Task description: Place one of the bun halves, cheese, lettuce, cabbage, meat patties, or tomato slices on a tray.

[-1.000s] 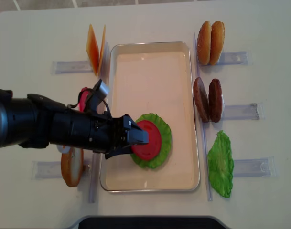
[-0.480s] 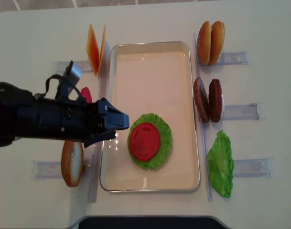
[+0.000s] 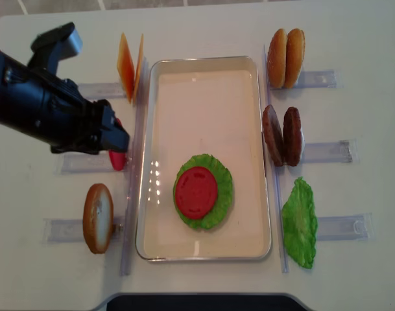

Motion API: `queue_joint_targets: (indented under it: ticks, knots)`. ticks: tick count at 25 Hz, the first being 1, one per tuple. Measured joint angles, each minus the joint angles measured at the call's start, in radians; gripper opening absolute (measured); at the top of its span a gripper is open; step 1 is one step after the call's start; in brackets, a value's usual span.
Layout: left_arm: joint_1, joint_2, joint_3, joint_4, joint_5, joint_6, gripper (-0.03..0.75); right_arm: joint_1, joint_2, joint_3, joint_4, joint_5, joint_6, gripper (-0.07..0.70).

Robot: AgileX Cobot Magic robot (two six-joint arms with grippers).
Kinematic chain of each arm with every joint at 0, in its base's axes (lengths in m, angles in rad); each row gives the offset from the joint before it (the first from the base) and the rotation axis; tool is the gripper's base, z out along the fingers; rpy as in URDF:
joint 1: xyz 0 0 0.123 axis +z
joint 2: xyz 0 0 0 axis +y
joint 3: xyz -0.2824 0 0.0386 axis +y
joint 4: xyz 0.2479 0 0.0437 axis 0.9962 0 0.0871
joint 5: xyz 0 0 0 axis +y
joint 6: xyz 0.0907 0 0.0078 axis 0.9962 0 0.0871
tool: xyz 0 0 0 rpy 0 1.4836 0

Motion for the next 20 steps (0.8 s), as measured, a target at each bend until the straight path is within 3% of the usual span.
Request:
queue_joint_targets:
  ticks: [4,8,13,20]
  knots:
    - [0.002,0.0,-0.095,0.23,0.132,-0.096,0.471,0.0,0.0,0.0,0.0,0.0,0.0,0.303]
    - [0.002,-0.001,-0.116,0.38,0.206,-0.148,0.466,0.0,0.0,0.0,0.0,0.0,0.0,0.303]
    - [0.08,-0.001,-0.116,0.403,0.21,-0.147,0.465,0.0,0.0,0.0,0.0,0.0,0.001,0.303]
    - [0.313,-0.001,-0.116,0.288,0.21,-0.037,0.464,0.0,0.0,0.0,0.0,0.0,0.001,0.303]
